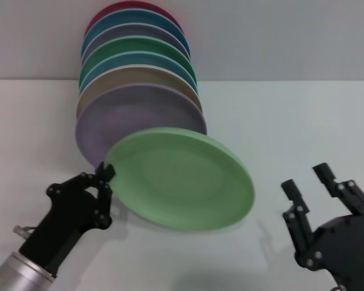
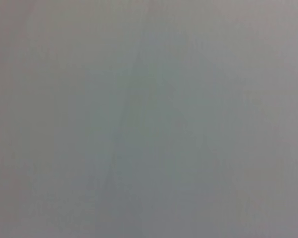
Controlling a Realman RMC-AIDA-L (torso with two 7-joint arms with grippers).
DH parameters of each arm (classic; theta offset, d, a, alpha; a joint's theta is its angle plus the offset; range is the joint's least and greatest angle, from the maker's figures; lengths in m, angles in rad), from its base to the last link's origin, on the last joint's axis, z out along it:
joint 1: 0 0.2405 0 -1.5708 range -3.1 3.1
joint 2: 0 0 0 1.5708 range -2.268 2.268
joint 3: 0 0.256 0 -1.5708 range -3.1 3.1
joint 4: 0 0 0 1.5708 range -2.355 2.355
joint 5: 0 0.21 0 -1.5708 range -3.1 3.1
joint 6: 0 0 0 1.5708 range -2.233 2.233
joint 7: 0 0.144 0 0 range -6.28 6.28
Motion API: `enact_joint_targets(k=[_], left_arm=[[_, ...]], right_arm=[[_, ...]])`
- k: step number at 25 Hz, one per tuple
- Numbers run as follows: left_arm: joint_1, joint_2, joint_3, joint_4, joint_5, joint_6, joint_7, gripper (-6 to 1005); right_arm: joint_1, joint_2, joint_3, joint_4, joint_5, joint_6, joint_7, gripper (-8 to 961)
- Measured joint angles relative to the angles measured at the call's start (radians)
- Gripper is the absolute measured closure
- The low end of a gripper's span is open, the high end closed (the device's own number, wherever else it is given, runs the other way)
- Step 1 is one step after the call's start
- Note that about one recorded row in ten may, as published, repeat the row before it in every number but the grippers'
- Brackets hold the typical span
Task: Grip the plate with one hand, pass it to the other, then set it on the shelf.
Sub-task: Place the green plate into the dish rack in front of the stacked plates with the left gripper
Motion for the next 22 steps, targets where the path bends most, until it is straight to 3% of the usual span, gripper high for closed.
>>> enact_joint_targets(k=[8, 12, 17, 22], left_arm=[[0.037, 0.008, -0.081, 0.009, 0.0, 0.183, -0.016, 966], [0.044, 0.009, -0.169, 0.004, 0.0, 0.244, -0.028, 965], [0.031, 0.001, -0.246, 0.0, 0.0, 0.244, -0.012, 964], [0.016, -0.002, -0.263, -0.024, -0.001, 0.216, 0.057, 964]], right_arm=[[-0.014, 0.001, 0.002, -0.089, 0.007, 0.002, 0.138, 555], [-0.024, 0.002, 0.015, -0.124, 0.016, 0.064, 0.148, 554], [-0.022, 0.002, 0.032, -0.134, 0.024, 0.12, 0.153, 554], [-0.018, 0.003, 0.037, -0.137, 0.025, 0.145, 0.153, 553]])
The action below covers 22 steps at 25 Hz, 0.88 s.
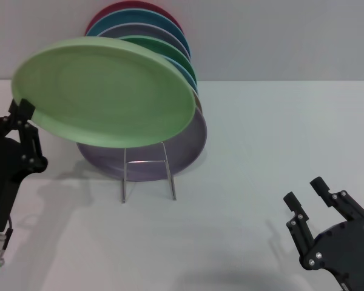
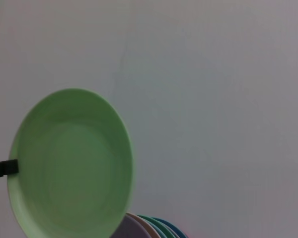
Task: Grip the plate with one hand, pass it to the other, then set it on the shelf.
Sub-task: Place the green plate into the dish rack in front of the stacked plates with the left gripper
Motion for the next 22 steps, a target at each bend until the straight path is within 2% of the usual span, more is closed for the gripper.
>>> enact_joint_targets(k=[10, 22], left_arm=[[0.001, -0.004, -0.004, -0.043, 0.0, -0.081, 0.137, 963], [0.01, -0.006, 0.003, -0.049, 0.005, -0.122, 0.214, 961]], right_arm=[[0.004, 0.0, 0.003, -0.003, 0.0, 0.011, 0.001, 553], [0.004, -0.001, 0.012, -0.006, 0.0, 0.012, 0.001, 554]])
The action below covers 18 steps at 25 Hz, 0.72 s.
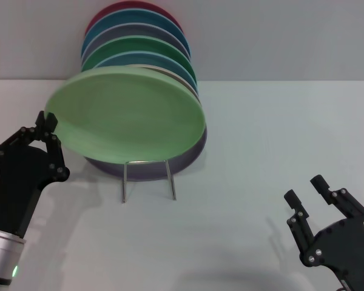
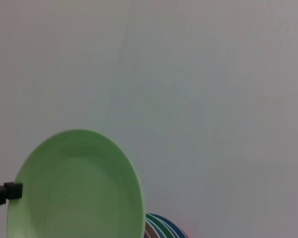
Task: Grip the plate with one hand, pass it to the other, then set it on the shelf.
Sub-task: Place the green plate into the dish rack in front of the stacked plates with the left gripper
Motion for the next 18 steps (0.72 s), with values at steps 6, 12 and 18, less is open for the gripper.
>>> enact_joint_targets(k=[6, 12, 18], left_arm=[[0.001, -0.002, 0.009, 0.0, 0.002, -0.032, 0.004, 960], [0.004, -0.002, 0.015, -0.005, 0.002, -0.068, 0.043, 960], [0.003, -0.002, 0.017, 0.0, 0.003, -0.099, 0.053, 959]], right_arm=[[0.0, 0.0, 0.0, 0.0, 0.0, 0.0, 0.0, 555], [0.004, 0.002, 0.0, 0.002, 0.0, 0.001, 0.0, 555], [0.01, 0.003, 0.0, 0.006, 0.0, 0.012, 0.0, 555]])
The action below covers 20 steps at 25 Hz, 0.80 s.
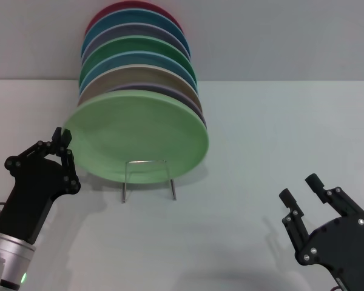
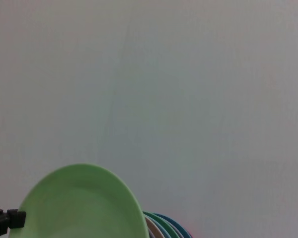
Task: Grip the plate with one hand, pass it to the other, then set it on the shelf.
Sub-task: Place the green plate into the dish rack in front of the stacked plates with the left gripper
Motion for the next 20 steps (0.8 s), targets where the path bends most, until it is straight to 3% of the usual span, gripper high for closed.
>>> enact_joint_targets(k=[20], left_arm=[[-0.002, 0.002, 0.023, 0.005, 0.0, -0.068, -0.007, 956]], right_arm=[[0.002, 0.0, 0.0, 0.001, 0.0, 0.004, 0.001, 555]])
